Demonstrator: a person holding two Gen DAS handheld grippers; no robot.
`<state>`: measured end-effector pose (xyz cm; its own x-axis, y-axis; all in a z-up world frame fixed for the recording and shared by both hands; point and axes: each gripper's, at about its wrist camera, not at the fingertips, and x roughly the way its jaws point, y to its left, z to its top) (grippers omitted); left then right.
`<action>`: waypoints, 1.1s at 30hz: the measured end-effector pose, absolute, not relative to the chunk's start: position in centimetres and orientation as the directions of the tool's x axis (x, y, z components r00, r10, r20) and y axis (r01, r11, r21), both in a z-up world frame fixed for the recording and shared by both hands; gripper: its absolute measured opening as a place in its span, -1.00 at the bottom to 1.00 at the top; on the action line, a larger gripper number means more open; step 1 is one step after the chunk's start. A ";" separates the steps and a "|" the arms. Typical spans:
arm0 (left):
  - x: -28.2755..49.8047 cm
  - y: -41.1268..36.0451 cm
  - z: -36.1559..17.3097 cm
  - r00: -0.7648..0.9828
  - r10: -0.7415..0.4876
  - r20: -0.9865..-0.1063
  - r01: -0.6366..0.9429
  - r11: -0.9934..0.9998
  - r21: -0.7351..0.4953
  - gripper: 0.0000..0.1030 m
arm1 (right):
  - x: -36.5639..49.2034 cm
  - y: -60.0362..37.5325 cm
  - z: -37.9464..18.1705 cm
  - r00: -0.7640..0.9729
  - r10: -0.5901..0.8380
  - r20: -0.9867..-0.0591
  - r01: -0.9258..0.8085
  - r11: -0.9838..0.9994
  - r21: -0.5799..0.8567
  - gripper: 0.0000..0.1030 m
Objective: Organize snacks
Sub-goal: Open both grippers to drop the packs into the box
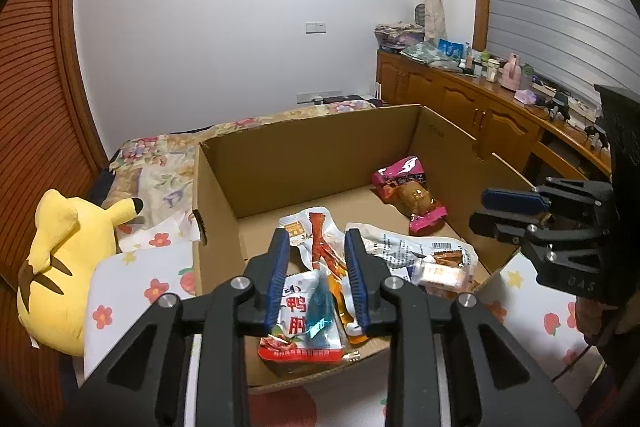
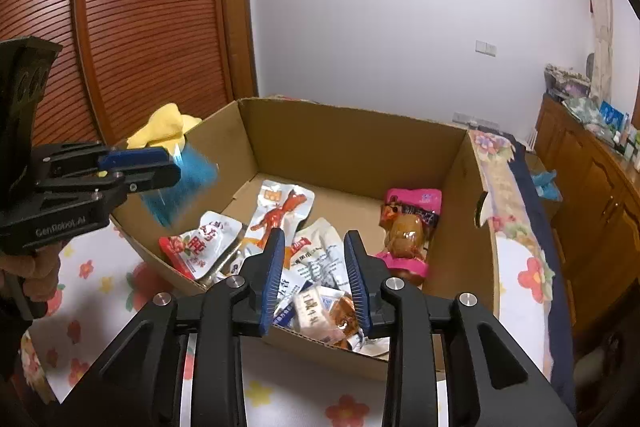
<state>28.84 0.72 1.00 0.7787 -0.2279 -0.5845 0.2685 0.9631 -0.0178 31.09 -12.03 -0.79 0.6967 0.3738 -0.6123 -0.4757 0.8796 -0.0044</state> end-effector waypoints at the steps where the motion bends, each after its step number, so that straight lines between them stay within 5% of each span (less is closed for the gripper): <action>1: 29.0 0.7 0.9 0.777 -0.226 -0.587 0.266 0.964 -0.020 -0.42 | 31.1 -12.1 -0.9 0.696 0.374 -0.613 -0.475 0.880 -0.003 -0.40; 19: 28.6 0.7 -0.9 0.791 -0.179 -0.585 0.208 0.978 -0.019 -0.05 | 30.7 -12.4 -1.1 0.719 0.355 -0.597 -0.446 0.895 -0.006 -0.18; 25: 28.0 0.7 -0.8 0.809 -0.179 -0.560 0.199 0.980 -0.026 0.34 | 30.5 -12.2 -1.2 0.734 0.342 -0.587 -0.433 0.901 -0.016 0.02; 33: 27.3 0.6 -0.7 0.838 -0.133 -0.530 0.157 0.988 0.001 0.53 | 30.3 -12.4 -0.9 0.761 0.324 -0.562 -0.405 0.914 -0.020 0.44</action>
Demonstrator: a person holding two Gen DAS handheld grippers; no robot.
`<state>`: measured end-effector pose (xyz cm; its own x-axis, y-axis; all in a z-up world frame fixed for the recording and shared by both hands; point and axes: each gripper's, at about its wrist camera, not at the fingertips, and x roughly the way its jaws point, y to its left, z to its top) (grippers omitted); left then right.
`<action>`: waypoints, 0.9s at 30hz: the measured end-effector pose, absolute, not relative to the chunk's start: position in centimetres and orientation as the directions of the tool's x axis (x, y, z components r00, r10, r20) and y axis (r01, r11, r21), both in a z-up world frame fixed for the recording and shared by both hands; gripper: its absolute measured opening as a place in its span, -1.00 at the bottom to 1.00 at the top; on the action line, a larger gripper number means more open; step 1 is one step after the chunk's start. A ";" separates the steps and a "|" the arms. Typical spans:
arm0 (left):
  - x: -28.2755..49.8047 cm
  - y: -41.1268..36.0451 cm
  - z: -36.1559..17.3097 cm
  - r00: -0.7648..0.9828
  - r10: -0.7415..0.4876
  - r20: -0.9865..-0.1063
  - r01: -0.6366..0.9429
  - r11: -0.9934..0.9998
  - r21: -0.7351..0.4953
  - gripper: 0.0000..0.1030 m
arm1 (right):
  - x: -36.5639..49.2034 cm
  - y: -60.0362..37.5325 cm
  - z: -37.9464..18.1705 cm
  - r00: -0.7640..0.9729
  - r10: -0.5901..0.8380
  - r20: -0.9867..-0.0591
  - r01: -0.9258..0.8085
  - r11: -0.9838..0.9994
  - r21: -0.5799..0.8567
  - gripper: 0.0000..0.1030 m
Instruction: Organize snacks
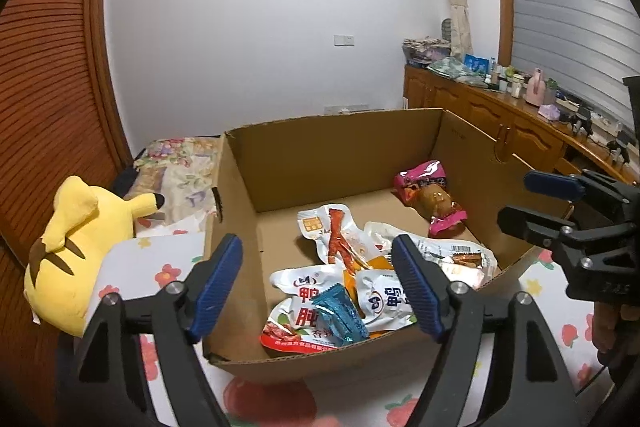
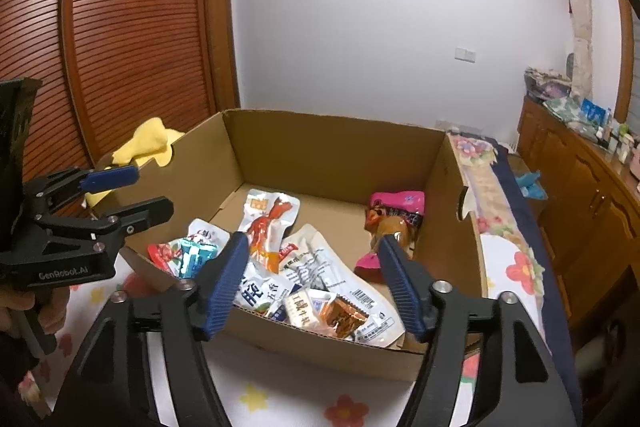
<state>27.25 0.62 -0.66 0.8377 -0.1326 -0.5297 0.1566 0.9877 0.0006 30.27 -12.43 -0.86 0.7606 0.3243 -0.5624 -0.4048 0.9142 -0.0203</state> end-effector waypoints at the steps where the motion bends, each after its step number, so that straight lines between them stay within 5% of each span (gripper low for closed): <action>1: 27.1 0.7 -0.6 0.841 -0.131 -0.525 0.153 0.988 -0.002 0.57 | 30.2 -12.5 -0.8 0.765 0.323 -0.558 -0.402 0.916 -0.020 0.48; 12: 26.0 0.9 0.0 0.870 -0.115 -0.480 0.119 0.993 -0.023 0.97 | 29.8 -13.1 -0.1 0.803 0.298 -0.515 -0.352 0.936 -0.008 0.98; 27: 23.6 0.8 1.0 0.898 -0.067 -0.435 0.071 0.997 -0.009 1.00 | 28.4 -13.2 0.4 0.824 0.272 -0.496 -0.326 0.945 -0.023 1.00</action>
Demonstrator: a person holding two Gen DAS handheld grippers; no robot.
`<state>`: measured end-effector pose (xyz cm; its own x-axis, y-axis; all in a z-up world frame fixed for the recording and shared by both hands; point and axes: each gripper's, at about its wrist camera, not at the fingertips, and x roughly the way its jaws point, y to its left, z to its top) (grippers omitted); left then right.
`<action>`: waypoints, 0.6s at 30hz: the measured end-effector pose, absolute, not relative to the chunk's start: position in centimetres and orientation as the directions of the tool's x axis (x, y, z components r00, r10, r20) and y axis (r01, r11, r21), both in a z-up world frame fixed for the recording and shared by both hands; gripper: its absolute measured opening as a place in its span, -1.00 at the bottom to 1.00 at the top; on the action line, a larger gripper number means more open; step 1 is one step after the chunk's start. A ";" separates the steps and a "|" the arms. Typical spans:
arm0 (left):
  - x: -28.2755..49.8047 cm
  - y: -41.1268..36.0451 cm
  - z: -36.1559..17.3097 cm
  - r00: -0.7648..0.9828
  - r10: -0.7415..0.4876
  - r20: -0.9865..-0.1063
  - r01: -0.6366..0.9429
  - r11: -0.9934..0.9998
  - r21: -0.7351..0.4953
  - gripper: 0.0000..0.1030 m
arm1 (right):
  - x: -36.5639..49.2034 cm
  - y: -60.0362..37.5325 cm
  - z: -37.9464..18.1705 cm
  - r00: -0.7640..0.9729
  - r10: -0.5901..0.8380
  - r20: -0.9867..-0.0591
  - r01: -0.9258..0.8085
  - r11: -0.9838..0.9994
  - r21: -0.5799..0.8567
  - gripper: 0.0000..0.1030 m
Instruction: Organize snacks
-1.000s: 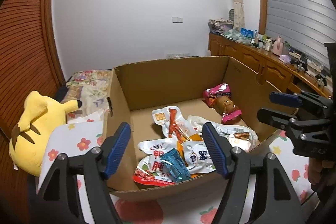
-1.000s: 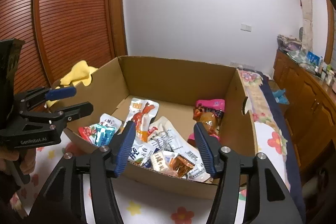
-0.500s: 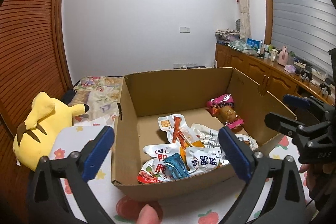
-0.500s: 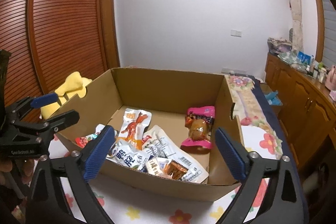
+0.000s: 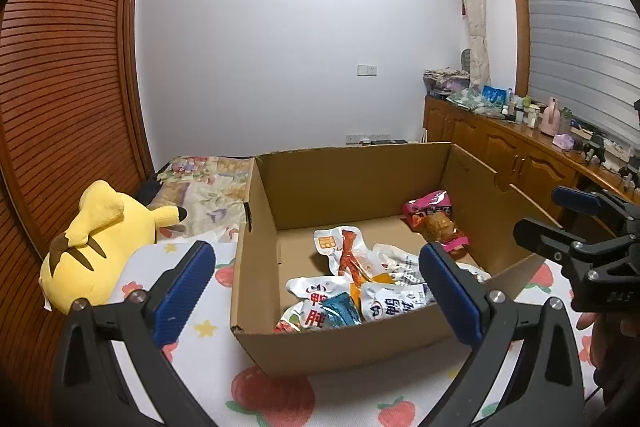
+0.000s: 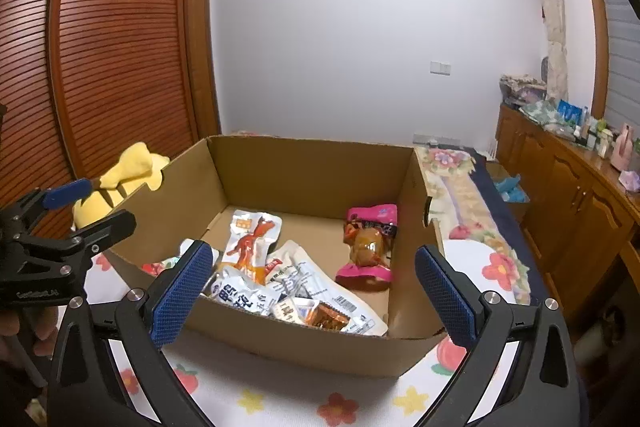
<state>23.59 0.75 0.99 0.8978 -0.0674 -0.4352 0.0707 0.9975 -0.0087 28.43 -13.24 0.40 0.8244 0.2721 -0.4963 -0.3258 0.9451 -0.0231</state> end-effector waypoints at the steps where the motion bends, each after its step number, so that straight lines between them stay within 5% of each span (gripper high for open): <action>1: 23.3 0.7 1.1 0.899 -0.070 -0.433 0.072 0.997 -0.012 1.00 | 28.1 -13.2 0.5 0.828 0.269 -0.492 -0.323 0.946 -0.026 1.00; 18: 15.3 1.0 2.7 0.908 -0.067 -0.414 0.063 0.998 -0.025 1.00 | 21.0 -13.8 2.4 0.862 0.260 -0.434 -0.298 0.954 -0.021 1.00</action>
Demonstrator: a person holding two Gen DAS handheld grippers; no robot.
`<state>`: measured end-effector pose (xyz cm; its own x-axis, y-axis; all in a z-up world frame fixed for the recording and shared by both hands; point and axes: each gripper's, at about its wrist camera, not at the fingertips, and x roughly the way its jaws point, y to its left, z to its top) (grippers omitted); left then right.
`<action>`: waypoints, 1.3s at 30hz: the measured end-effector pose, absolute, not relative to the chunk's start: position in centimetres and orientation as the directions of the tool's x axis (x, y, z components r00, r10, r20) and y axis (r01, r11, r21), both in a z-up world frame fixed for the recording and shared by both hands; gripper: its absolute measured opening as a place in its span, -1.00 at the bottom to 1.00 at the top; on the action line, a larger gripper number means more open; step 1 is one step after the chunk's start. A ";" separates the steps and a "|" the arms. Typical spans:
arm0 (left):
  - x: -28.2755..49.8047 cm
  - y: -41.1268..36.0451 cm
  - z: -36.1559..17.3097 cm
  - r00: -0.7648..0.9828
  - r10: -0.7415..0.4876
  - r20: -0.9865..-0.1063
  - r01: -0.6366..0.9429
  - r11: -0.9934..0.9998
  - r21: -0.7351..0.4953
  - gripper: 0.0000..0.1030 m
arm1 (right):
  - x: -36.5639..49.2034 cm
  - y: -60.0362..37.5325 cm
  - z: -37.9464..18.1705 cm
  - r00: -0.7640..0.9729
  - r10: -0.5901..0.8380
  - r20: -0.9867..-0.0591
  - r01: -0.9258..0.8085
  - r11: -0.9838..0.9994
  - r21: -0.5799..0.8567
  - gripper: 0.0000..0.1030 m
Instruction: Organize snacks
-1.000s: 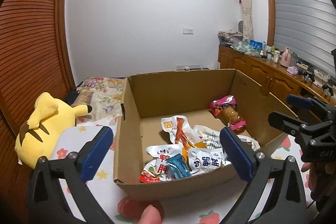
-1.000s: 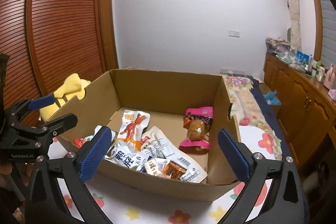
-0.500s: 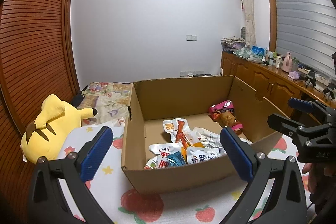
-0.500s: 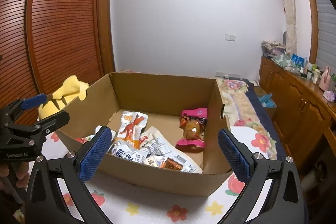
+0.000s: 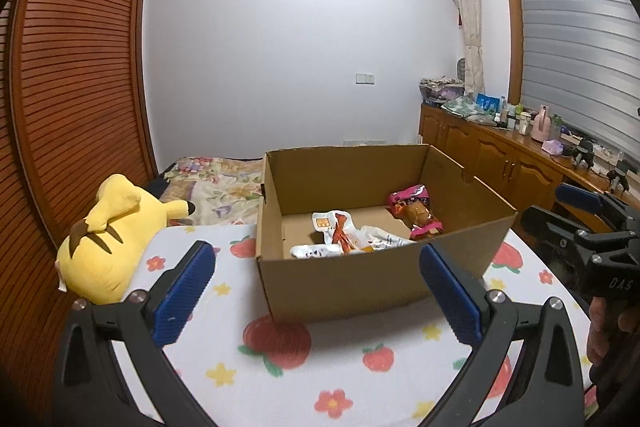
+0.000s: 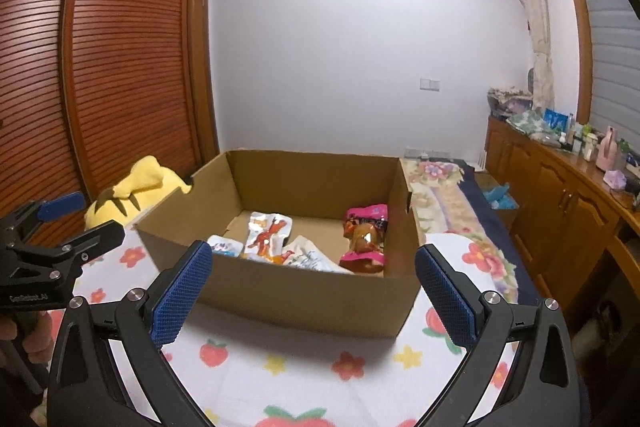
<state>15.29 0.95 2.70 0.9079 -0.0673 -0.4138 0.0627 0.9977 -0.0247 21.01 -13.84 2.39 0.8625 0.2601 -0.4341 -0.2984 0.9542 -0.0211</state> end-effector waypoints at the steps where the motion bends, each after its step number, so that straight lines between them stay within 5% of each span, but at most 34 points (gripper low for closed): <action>1: 14.8 1.0 2.8 0.908 -0.069 -0.414 0.063 0.998 -0.027 1.00 | 20.3 -13.9 2.5 0.864 0.260 -0.431 -0.298 0.954 -0.021 1.00; 39: 5.4 0.1 2.9 0.912 -0.069 -0.405 0.071 0.997 -0.011 1.00 | 10.0 -16.3 3.4 0.886 0.242 -0.396 -0.262 0.965 0.002 1.00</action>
<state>5.38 0.10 2.89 0.9116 -0.0694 -0.4052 0.0709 0.9974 -0.0111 9.96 -16.35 3.38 0.8859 0.2418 -0.3959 -0.2623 0.9650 0.0024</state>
